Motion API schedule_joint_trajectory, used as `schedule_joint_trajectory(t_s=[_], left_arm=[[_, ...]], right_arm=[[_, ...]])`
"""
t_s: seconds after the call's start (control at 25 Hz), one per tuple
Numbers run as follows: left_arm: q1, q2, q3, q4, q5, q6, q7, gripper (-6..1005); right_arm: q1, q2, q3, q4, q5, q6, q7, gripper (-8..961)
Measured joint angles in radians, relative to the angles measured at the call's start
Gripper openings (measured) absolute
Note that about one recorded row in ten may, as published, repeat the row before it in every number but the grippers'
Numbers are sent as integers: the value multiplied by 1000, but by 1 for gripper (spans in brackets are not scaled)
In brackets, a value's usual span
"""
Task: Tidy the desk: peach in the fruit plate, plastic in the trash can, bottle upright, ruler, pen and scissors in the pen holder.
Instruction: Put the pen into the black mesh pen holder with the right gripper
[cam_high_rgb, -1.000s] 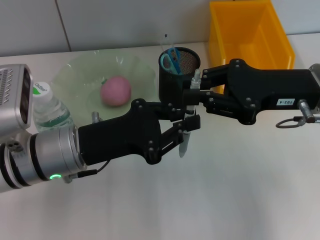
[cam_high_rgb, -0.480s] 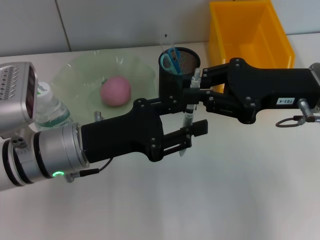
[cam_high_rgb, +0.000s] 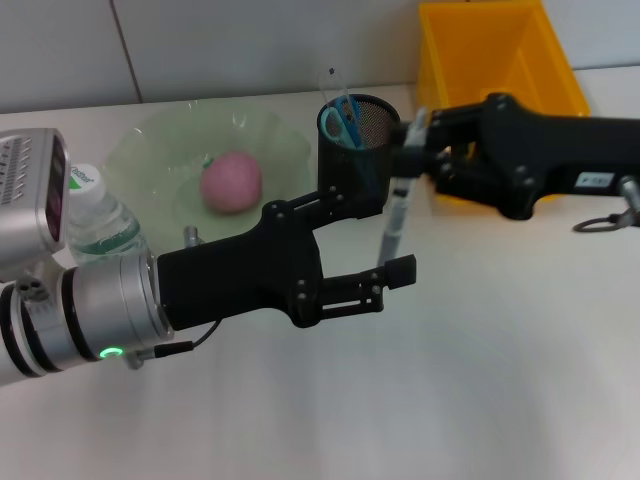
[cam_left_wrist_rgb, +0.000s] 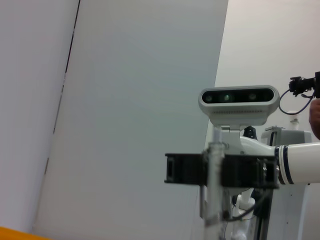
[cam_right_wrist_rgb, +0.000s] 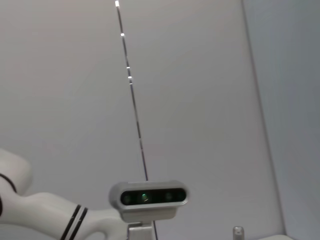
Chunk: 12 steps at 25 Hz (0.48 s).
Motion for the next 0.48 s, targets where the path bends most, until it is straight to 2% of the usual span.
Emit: schedule_joint_trajectory(t_s=[0.12,0.2,0.32,0.4,0.48], left_arm=[[7,2,1,-2,2,1,0,811],[17,5,18,-3,8,1,3,811],[23,6,28,-3,29,-1,8,810],[29,7,27,-4,69,-10,10,810],[35,7,23,-5,110,-33,11,810]], right_arm=[[-9,-18,37,-19,0,0,31,194],[-13,-36,93,-25,-1,5,55,194],[-13,-47,123,-28,-4,29,77,194],[-7,-57,130,-33,-21,98,96,194],[-2,-59,130,-33,-29,120,97,195]])
